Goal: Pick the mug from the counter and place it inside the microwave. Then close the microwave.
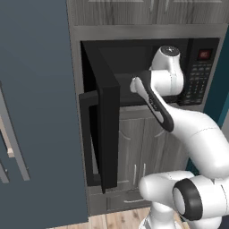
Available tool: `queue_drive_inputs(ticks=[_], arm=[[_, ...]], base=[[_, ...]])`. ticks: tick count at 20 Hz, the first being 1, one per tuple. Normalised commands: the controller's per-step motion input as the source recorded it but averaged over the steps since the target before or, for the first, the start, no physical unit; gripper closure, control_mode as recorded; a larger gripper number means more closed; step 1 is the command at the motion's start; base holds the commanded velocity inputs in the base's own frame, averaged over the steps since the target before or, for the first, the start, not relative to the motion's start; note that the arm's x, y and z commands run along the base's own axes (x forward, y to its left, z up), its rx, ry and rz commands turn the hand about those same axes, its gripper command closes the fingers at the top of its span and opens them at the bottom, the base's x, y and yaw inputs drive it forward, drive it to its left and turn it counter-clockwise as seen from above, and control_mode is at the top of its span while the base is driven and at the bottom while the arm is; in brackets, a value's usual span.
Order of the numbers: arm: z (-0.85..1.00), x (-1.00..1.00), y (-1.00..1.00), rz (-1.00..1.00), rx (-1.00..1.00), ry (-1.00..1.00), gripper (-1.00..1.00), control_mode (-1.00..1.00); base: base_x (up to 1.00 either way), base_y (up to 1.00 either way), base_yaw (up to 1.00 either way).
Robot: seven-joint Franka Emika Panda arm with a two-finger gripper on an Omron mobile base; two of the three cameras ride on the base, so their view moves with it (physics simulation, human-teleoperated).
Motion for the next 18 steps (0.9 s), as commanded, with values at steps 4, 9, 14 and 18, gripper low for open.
queue_drive_inputs(ticks=[4,9,14,18], arm=[[-0.11,0.31,0.06,0.0,0.0,0.0,1.0,-1.0],[-0.39,0.14,0.08,0.0,0.0,0.0,1.0,-1.0],[-0.38,0.14,0.1,0.0,0.0,0.0,1.0,-1.0],[-0.14,0.23,0.05,0.0,0.0,0.0,1.0,-1.0]], base=[[0.0,0.0,0.0],[0.0,0.0,0.0],[0.0,0.0,0.0],[0.0,0.0,0.0]])
